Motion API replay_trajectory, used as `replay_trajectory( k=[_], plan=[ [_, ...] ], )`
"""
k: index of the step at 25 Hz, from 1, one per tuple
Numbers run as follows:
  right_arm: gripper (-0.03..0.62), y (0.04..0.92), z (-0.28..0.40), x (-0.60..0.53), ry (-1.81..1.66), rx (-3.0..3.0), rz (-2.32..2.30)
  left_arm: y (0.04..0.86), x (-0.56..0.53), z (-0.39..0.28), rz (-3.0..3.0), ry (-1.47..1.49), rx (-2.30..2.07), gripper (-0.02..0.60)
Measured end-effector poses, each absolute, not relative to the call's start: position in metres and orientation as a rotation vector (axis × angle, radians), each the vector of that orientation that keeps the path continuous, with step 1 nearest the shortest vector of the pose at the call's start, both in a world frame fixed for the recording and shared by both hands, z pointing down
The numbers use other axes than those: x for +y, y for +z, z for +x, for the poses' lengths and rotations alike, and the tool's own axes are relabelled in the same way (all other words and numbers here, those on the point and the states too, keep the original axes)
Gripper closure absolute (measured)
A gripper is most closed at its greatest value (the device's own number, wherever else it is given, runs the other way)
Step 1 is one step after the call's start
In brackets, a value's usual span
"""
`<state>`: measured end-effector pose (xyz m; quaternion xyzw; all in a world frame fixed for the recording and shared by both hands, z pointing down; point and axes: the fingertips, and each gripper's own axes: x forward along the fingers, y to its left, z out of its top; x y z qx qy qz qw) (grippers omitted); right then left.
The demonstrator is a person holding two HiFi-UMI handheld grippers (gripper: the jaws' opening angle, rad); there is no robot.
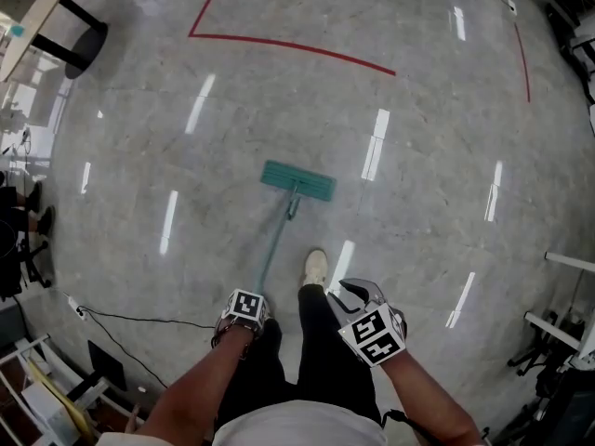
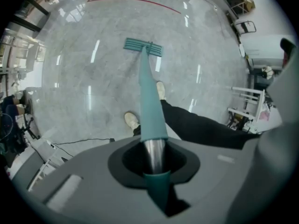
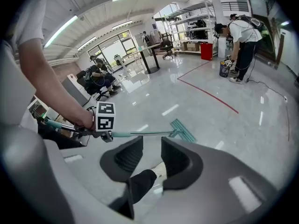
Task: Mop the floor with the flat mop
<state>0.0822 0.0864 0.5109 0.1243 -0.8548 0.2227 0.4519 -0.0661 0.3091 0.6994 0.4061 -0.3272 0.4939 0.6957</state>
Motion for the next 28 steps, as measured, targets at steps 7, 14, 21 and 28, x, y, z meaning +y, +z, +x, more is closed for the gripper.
replay_trajectory(
  k=[7, 14, 21, 28],
  plan=[
    [0.471, 0.519, 0.084, 0.078, 0.571, -2.107, 0.303, 0.689, 0.261, -0.062, 0.935, 1.075, -0.712, 0.514],
    [0.471, 0.519, 0.085, 0.062, 0.589, -2.115, 0.327, 0.684, 0.218, -0.06, 0.933, 1.05, -0.686, 0.512],
    [0.471, 0.524, 0.094, 0.054, 0.63, -2.107, 0.349, 0.688, 0.178, -0.067, 0.944, 1.058, -0.71, 0.509],
    [0.471, 0.53, 0.104, 0.049, 0.662, -2.093, 0.369, 0.693, 0.133, -0.08, 0.96, 1.084, -0.734, 0.509]
  ],
)
